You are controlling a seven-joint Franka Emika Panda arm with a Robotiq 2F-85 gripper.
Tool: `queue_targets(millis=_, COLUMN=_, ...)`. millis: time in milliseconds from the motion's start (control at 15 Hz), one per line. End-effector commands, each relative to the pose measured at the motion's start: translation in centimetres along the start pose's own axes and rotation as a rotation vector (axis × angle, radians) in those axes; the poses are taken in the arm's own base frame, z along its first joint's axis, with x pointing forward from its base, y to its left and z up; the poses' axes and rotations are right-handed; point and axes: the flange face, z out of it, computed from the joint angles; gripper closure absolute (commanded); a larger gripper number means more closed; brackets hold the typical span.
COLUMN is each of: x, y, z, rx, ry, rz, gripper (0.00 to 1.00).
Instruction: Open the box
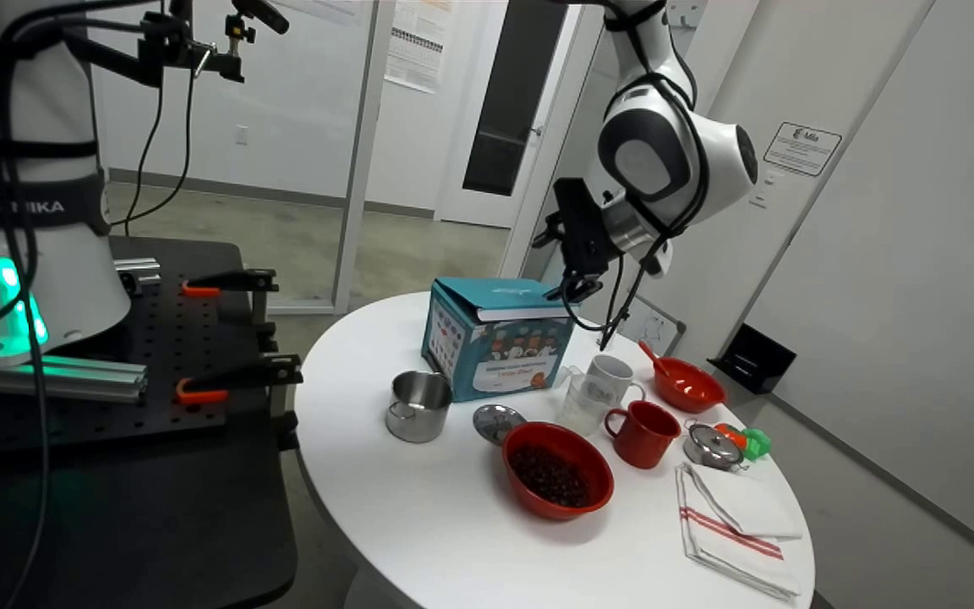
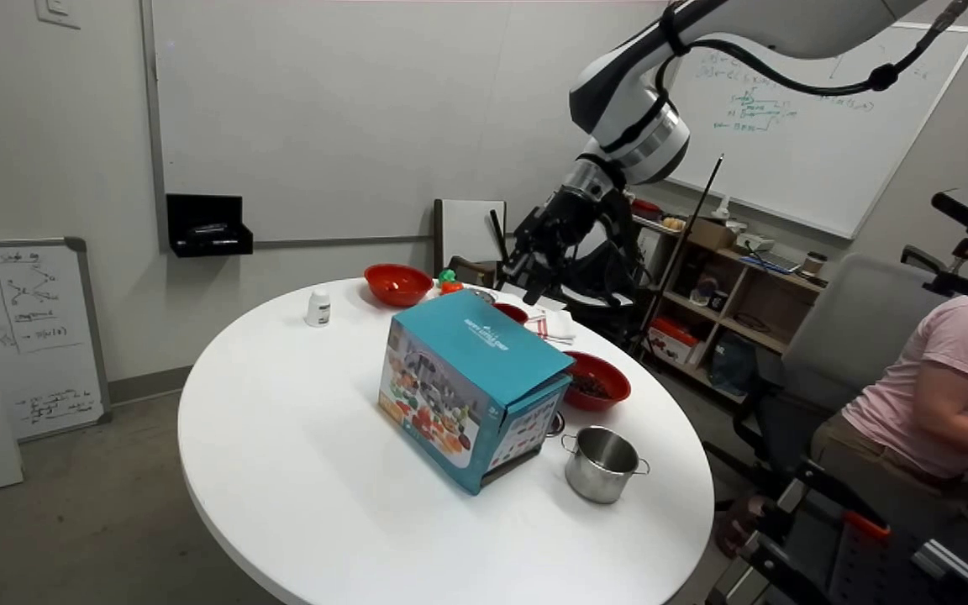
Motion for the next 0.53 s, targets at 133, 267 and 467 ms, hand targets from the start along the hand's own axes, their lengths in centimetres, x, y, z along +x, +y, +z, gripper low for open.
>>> queue_targets(millis=133, x=-0.6, y=-2.2, z=-3.3, rx=0.014, ry=0.023, rz=-0.048, gripper=0.0)
queue_targets(millis=267, x=-0.3, y=-1.6, z=-3.4, rx=0.014, ry=0.024, rz=-0.032, gripper=0.0)
queue_targets(millis=467, x=0.0, y=0.3, z=-2.5, rx=0.003, ry=0.01, rz=0.016, gripper=0.0)
